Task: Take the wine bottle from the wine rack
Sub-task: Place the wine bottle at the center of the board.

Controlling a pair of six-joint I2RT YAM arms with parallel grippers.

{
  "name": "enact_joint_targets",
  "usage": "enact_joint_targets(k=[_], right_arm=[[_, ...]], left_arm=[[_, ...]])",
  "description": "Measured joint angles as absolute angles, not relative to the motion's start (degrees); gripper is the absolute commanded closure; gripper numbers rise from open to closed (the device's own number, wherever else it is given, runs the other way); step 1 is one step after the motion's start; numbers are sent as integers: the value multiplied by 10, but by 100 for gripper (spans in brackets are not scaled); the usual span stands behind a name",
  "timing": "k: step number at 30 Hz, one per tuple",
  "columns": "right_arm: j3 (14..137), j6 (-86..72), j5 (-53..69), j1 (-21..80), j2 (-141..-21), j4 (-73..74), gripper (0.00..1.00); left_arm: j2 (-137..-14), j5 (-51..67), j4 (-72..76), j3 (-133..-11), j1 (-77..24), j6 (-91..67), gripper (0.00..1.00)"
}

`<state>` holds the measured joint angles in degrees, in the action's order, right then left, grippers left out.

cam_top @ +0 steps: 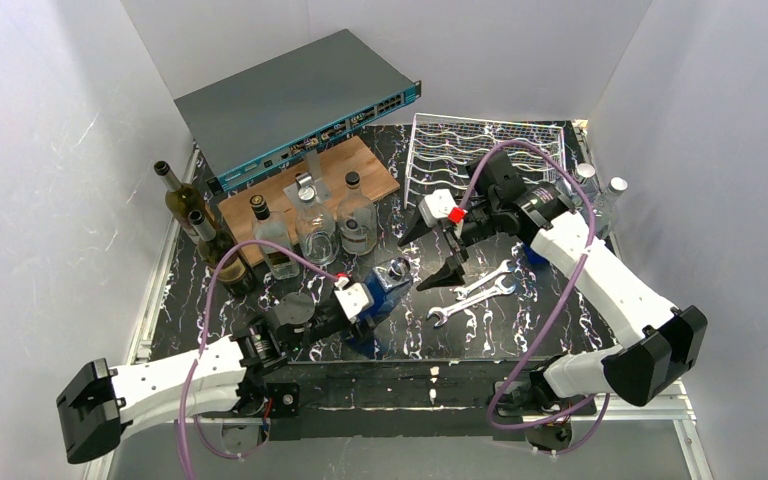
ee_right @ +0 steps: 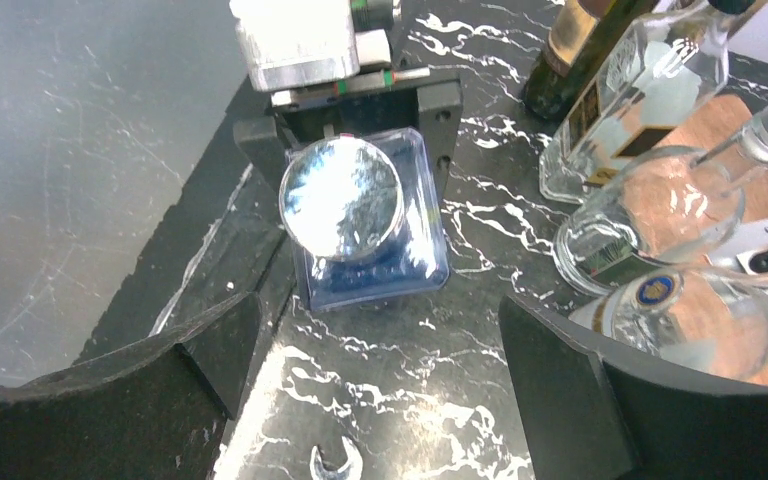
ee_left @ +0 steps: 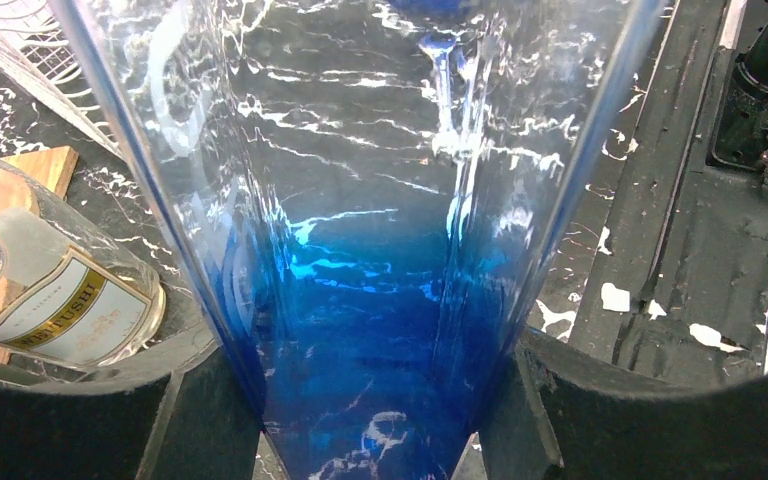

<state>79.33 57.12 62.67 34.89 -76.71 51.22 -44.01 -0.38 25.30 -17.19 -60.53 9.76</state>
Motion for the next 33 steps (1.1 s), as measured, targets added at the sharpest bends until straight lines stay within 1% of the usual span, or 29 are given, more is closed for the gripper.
enact_joint_targets(k=[7, 14, 19, 33], right_arm=[[759, 502, 666, 351, -779, 445, 2], [708, 479, 671, 362, -779, 409, 2], [695, 472, 674, 370, -780, 389, 2], [683, 468, 675, 382, -785, 361, 14]], left_arm=[[-480, 2, 288, -172, -605, 91, 100], [-506, 13, 324, -172, -605, 79, 100], [-524, 19, 345, -173, -605, 67, 100], [-557, 20, 383, -177, -605, 46, 100]])
